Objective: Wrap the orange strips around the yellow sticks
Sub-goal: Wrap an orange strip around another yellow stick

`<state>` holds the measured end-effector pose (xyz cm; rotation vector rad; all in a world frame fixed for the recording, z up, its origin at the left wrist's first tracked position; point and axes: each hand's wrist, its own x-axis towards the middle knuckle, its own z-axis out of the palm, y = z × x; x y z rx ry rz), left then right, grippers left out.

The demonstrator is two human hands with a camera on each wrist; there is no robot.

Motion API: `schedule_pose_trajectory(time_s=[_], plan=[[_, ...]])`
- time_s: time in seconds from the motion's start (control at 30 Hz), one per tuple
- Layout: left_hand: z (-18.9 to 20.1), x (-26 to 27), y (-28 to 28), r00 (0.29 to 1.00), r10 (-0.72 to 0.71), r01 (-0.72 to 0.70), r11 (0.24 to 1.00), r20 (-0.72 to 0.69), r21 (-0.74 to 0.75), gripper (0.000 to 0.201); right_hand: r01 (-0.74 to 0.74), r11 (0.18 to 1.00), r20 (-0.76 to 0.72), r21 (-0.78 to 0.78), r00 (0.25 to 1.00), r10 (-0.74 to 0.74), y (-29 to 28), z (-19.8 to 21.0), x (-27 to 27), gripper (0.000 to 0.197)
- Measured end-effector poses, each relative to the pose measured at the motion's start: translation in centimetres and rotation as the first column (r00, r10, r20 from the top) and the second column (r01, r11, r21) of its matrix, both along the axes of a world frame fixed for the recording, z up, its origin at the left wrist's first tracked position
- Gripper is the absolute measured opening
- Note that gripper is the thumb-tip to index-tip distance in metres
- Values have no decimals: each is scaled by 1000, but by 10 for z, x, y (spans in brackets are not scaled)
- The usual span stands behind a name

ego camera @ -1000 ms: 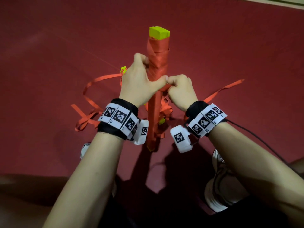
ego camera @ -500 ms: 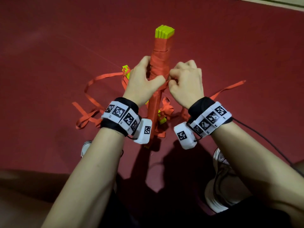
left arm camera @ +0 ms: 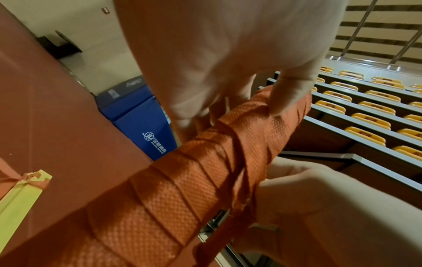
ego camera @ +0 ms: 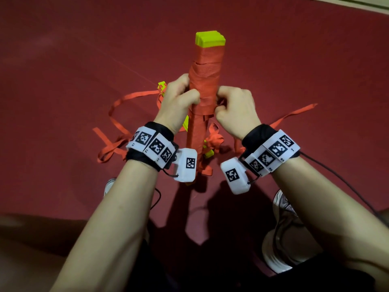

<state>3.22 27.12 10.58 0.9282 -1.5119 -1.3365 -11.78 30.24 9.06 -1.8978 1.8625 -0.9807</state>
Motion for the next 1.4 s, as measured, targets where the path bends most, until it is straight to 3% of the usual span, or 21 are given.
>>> schedule_pose_trajectory(time_s=[0.13, 0.27, 0.43, 0.53, 0.63, 0.73, 0.87, 1.0, 1.07, 1.2, 1.27, 1.3, 1.4], plan=[[3, -6, 6, 997, -25, 29, 998, -74, 60, 50, 18, 1000, 53, 16, 998, -19, 1, -2, -2, 14], [4, -8, 7, 994, -18, 24, 998, -109, 57, 61, -28, 999, -96, -46, 995, 23, 2, -2, -4, 14], [8, -12, 15, 980, 15, -2, 998, -198, 64, 52, -15, 997, -89, -80, 996, 8, 5, -6, -5, 14], [10, -14, 17, 971, 52, -32, 996, -232, 88, 35, -12, 999, -30, -46, 999, 11, 6, -5, -3, 13], [4, -12, 14, 942, 154, -114, 982, -298, 148, 37, -7, 999, -24, -35, 1000, 7, 10, -5, 1, 7], [-9, -10, 7, 943, 166, -126, 980, -287, 151, 43, 3, 1000, -105, -4, 994, -3, 11, -5, 3, 28], [-9, -21, 17, 956, 115, -92, 991, -269, 97, 32, 22, 1000, -129, 8, 991, -21, 10, -8, 0, 22], [-23, -20, 10, 968, 248, -246, 969, -44, 32, 41, 20, 1000, -160, -13, 987, -22, 12, -11, 0, 18], [-18, -19, 13, 972, 234, -234, 972, 17, 33, 39, 19, 999, -180, -32, 983, -24, 12, -11, 2, 23], [-15, -26, 23, 976, 206, -206, 978, -71, 17, 26, 3, 1000, -215, -27, 976, -8, 15, -11, 6, 29], [-18, -27, 25, 980, 95, -80, 993, -177, 90, 17, -8, 1000, -218, -6, 976, 6, 18, -10, 8, 27], [-19, -26, 25, 979, 61, -35, 990, -197, 135, 22, -16, 1000, -205, 4, 979, 16, 20, -9, 9, 23], [-21, -22, 19, 992, 90, -82, 993, -92, 84, 32, -45, 999, -175, 19, 983, 48, 23, -7, 12, 18]])
